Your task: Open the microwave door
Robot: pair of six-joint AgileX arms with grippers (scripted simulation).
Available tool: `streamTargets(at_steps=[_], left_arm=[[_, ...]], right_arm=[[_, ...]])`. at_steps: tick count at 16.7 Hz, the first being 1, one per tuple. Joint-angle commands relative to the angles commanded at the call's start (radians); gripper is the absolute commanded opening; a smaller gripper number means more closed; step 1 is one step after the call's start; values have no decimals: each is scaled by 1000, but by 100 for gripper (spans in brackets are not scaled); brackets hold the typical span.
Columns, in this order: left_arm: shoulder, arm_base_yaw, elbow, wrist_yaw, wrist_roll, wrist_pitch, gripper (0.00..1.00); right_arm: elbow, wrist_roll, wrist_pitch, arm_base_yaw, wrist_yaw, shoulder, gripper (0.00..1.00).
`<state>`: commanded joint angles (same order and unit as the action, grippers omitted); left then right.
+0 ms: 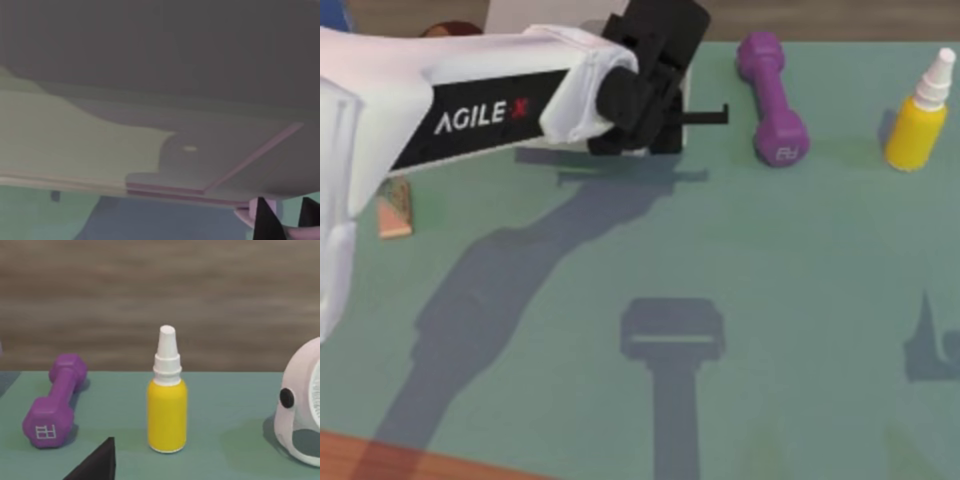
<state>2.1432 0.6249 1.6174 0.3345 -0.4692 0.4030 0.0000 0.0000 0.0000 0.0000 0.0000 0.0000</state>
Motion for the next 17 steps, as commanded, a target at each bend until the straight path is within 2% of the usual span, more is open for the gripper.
streamTargets(at_steps=[8,17], left_arm=[[-50,-16,-80,-34,62,-47,0],[-50,-16,-80,-35,62,-47,0]], right_arm=[[0,0,0,0,0,0,100],[0,0,0,0,0,0,100]])
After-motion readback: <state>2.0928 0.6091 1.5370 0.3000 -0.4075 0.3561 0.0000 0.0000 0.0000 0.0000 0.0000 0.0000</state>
